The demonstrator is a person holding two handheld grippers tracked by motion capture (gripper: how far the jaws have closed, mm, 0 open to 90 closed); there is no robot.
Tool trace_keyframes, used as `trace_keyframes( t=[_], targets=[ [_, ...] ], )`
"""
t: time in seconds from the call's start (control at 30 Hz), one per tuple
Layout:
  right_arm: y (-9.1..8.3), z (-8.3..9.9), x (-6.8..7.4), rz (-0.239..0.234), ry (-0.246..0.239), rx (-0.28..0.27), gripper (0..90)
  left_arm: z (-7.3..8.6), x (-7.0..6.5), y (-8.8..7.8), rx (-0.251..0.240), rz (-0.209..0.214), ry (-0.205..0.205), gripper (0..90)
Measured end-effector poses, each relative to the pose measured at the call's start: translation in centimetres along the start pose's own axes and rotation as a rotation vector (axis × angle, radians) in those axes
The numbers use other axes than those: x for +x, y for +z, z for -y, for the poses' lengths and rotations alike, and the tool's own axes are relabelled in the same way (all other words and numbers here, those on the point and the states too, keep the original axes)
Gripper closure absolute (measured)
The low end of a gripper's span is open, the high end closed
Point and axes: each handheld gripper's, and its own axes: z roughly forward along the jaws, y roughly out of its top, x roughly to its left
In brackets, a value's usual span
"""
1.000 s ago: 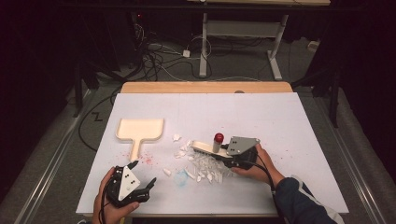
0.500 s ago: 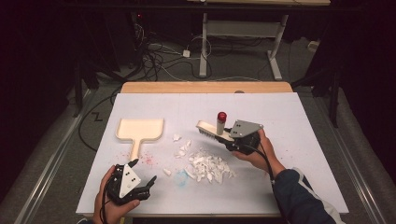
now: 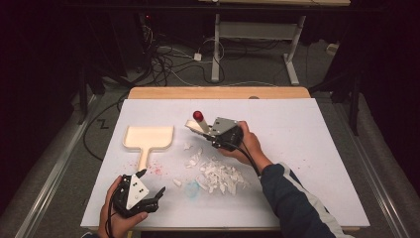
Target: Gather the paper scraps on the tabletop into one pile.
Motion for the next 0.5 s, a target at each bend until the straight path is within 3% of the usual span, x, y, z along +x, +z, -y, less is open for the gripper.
trace_keyframes(
  t=[0.03,0.13,0.27,0.4,0.5],
  targets=[
    [1.1,-0.3,0.4,-0.015,0.000,-0.002,67.6,0.0,0.0,0.0,0.001,0.000,0.001,18.8],
    [1.9,-0.5,0.8,-0.038,-0.016,-0.012,67.6,0.0,-0.2,0.0,0.016,0.000,0.024,18.8],
    [2.7,-0.7,2.2,-0.127,-0.059,-0.020,67.4,0.1,-0.2,-0.1,0.016,0.004,0.024,18.8],
    [2.1,-0.4,2.9,-0.228,-0.101,-0.035,67.1,0.2,-0.2,-0.2,0.030,0.002,0.031,18.8],
    [0.8,0.0,3.5,-0.297,-0.184,-0.041,66.9,0.2,-0.2,-0.3,0.022,0.005,0.029,18.8]
  ],
)
